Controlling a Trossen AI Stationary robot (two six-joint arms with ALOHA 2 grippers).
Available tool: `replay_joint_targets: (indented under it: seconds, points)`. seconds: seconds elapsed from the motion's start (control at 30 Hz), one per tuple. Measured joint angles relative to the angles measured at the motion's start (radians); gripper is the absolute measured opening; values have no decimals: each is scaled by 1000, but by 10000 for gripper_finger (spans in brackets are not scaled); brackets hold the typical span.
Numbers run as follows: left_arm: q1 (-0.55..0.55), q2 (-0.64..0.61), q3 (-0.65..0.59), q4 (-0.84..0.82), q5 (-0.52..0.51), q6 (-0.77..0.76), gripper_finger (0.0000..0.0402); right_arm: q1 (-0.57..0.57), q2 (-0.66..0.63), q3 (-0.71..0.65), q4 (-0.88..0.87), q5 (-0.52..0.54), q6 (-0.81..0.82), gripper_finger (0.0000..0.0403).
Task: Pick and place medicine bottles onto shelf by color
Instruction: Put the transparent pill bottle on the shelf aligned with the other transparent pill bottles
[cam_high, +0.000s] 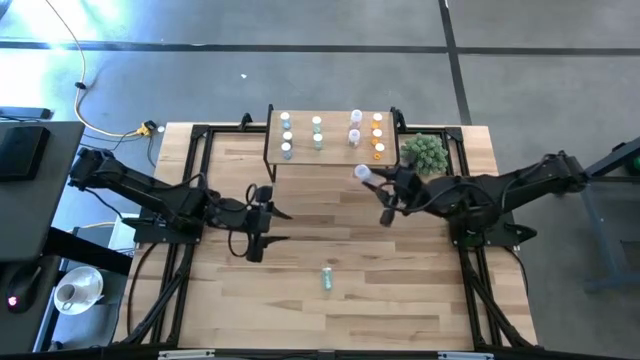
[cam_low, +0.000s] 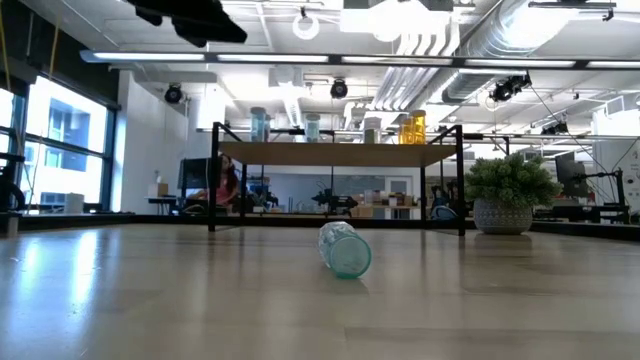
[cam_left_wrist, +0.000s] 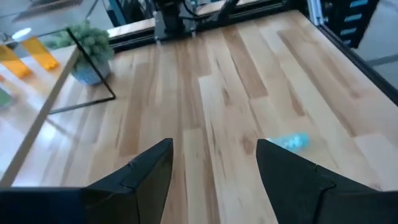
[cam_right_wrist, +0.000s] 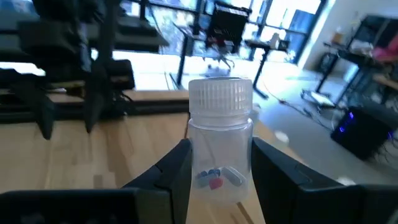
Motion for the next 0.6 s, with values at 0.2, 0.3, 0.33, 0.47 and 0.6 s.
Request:
replay_joint_targets:
  seconds: [0.2, 0.3, 0.33, 0.47, 0.6]
  points:
    - [33, -1, -55, 88, 34, -7, 218, -77, -9, -122, 21, 1, 77, 129]
    - [53, -1, -61, 107, 94, -9, 218, -133, -16, -230, 118, -1, 117, 129]
    - [59, -1, -61, 113, 115, -11, 218, -150, -19, -269, 167, -17, 122, 129]
    - [79, -1, -61, 145, 170, -10, 218, -202, -20, -409, 390, -123, 142, 129]
    - [100, 0, -62, 190, 185, -1, 218, -233, -18, -498, 565, -146, 178, 129]
